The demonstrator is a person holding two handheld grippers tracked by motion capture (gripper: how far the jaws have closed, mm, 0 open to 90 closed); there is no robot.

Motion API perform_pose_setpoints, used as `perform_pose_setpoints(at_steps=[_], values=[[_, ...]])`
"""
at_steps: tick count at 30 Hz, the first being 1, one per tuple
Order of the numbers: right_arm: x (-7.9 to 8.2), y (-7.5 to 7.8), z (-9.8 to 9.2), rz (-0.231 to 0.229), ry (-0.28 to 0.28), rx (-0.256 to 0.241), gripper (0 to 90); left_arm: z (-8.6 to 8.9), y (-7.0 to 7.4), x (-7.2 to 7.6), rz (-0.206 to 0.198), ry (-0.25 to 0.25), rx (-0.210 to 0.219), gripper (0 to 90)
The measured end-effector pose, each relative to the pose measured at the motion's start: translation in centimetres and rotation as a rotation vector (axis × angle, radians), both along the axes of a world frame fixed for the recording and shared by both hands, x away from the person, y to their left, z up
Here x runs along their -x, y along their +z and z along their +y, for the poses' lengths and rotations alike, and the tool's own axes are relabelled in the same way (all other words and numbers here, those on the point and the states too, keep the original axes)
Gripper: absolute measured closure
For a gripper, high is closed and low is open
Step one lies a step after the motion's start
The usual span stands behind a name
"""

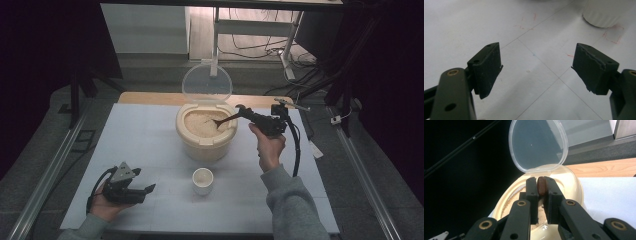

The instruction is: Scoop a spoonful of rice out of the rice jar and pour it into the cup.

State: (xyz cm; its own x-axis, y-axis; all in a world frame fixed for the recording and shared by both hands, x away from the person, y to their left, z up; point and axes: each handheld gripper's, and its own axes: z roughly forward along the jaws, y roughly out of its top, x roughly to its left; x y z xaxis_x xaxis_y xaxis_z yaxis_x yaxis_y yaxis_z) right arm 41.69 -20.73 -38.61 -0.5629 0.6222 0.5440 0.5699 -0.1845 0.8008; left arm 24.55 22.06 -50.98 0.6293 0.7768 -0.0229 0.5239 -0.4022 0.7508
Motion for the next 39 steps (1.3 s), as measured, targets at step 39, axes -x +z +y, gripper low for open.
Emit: perform_pose_setpoints(at_steps=[39], values=[[-1.2,-1.8,-3.6,0.199,-0.038,-0.296,82.7,0.0,-0.1,0.0,0.001,0.003,-0.012,22.2]])
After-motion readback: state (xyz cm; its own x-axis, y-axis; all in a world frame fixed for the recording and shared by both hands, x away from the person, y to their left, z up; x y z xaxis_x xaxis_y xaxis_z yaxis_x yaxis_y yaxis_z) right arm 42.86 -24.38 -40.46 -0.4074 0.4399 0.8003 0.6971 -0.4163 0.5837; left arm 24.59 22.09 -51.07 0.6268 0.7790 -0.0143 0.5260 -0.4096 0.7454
